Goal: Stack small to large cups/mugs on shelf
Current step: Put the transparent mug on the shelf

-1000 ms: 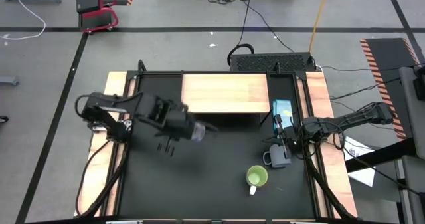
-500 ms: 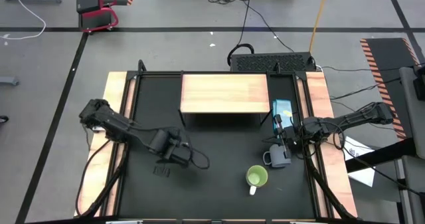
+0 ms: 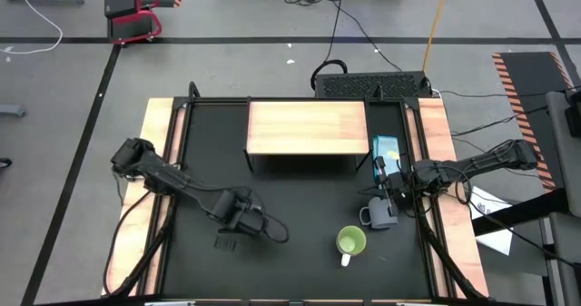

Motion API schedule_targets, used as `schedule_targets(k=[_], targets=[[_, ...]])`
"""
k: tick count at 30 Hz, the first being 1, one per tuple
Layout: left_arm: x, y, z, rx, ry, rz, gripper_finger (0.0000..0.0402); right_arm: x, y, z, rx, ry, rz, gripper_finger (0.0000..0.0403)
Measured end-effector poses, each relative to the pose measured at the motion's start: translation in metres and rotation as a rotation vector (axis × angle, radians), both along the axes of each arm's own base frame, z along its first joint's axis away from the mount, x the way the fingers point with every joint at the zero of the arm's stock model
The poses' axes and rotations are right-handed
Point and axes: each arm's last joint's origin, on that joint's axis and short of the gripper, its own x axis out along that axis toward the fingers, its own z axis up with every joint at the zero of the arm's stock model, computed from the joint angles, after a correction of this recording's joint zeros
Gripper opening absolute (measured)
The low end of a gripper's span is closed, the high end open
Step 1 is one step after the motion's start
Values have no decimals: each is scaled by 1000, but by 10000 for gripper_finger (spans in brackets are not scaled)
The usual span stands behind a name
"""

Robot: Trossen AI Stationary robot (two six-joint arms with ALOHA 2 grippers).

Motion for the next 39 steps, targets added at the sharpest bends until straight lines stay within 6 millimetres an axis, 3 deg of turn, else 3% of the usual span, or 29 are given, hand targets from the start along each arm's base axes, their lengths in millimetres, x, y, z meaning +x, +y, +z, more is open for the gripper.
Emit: schedule_targets(k=[6,17,39], targets=[[1,-1,-17,50,104,1,0,0,0,0,-4,-3,1,0],[6,-3,-32,67,154,-1,0,0,0,1,-6,-8,1,0],[6,-1,-32,85,183,-28,22,0,0,1,-8,-8,1,0]])
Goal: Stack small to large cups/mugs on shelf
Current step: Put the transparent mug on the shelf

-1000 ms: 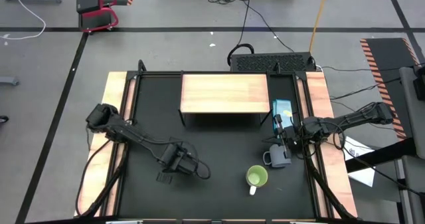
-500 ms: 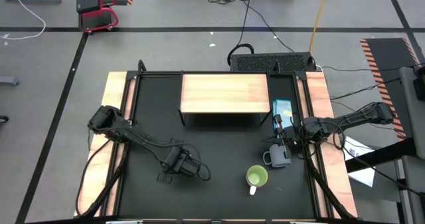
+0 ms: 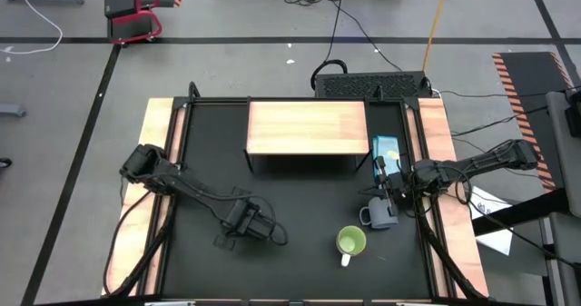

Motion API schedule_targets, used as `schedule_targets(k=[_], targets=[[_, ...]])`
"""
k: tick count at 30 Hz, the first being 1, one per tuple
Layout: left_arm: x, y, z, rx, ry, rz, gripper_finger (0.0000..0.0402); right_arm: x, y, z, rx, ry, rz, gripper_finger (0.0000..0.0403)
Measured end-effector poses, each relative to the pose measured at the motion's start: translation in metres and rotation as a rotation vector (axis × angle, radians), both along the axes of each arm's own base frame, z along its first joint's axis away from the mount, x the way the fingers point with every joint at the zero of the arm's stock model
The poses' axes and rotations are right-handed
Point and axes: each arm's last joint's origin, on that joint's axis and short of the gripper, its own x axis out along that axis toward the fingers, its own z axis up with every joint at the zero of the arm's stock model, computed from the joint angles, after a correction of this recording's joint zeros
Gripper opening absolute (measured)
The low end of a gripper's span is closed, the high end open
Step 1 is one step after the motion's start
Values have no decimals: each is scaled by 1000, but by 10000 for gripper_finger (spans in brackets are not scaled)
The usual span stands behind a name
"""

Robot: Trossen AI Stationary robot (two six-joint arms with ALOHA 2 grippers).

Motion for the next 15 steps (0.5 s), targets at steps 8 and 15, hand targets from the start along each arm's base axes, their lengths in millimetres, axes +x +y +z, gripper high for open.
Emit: schedule_targets(k=[8,15], targets=[[8,-3,12,-7,-66,31,24,0,0,0,0,0,0,0],[10,-4,15,-13,-93,49,30,0,0,-1,-1,5,0,0]])
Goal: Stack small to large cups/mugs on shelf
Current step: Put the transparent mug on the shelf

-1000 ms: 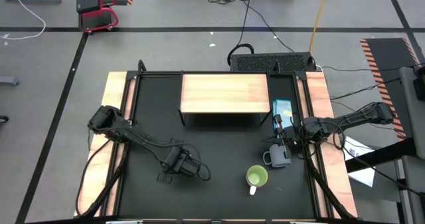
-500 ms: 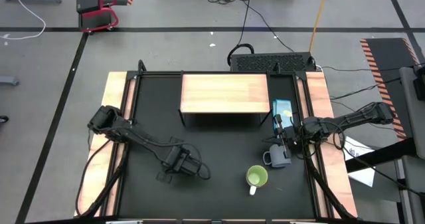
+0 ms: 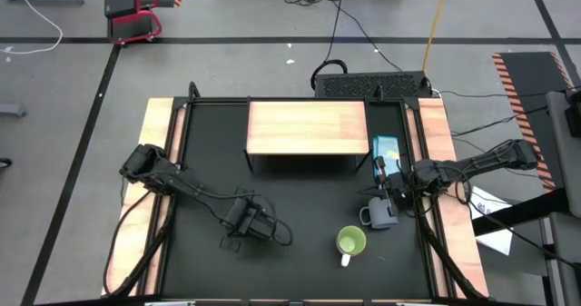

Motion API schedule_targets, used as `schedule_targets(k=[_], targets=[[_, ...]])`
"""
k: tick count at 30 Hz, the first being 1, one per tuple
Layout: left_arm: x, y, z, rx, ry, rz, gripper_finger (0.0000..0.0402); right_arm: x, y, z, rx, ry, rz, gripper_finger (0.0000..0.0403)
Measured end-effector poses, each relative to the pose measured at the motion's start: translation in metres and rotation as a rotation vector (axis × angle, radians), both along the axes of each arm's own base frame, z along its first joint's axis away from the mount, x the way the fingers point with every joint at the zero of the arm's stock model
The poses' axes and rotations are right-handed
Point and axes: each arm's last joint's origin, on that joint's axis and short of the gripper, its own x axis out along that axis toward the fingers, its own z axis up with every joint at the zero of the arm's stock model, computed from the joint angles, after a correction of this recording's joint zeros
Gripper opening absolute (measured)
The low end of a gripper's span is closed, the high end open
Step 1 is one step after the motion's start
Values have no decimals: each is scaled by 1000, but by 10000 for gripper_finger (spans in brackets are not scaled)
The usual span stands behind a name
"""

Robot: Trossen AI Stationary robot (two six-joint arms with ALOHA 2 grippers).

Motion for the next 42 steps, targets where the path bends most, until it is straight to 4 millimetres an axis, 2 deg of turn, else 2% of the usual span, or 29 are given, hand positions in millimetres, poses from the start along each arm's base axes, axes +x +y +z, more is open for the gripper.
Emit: schedule_targets(k=[10,23,28,34,42], targets=[[3,-1,0,-7,-33,15,70,1,0,-3,-3,27,0,0],[2,-1,1,-2,-24,17,72,2,0,-4,-5,38,0,0],[2,0,12,13,-20,3,72,2,0,-4,-5,36,0,0],[4,0,34,57,-48,-47,72,2,0,-4,-4,36,0,0],[5,8,40,150,-59,-191,72,2,0,-4,6,38,-1,0]])
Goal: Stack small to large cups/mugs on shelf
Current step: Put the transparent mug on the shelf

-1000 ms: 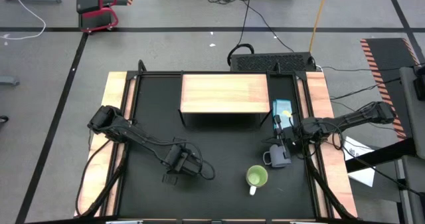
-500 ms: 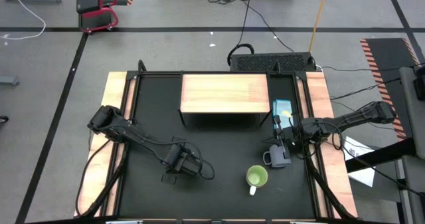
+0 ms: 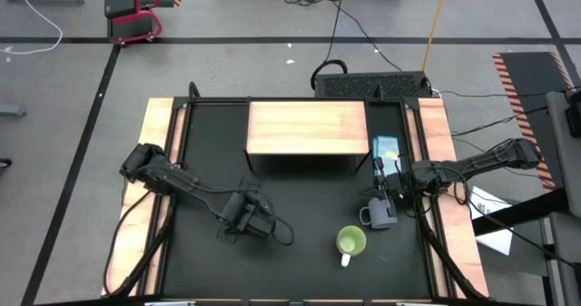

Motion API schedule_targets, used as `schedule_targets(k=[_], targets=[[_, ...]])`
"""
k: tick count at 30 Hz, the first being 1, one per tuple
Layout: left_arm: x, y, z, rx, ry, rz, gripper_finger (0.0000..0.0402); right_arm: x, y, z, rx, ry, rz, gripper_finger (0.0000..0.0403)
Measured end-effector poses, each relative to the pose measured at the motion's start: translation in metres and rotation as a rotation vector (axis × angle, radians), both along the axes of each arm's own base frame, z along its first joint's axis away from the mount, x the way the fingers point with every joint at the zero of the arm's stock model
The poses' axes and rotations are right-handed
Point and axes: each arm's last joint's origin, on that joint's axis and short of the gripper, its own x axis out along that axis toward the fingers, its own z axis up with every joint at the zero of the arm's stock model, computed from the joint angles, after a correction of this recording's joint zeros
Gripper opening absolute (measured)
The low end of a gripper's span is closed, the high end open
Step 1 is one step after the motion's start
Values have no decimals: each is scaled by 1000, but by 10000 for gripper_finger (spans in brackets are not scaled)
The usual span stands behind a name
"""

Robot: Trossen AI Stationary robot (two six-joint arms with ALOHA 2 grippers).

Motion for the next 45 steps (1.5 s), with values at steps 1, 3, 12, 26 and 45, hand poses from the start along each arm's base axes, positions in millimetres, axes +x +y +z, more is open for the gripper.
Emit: schedule_targets(k=[1,3,12,26,45], targets=[[2,2,0,12,-10,-5,72,0,0,0,4,1,-1,0],[4,9,1,60,-35,-21,72,0,0,0,8,2,-1,0],[-14,26,54,-43,-421,-101,68,0,0,0,7,6,-1,0],[-101,59,18,-389,-1067,-267,4,0,0,-1,6,9,-1,0],[-150,81,-56,-386,-1355,-374,2,0,0,0,7,3,-1,0]])
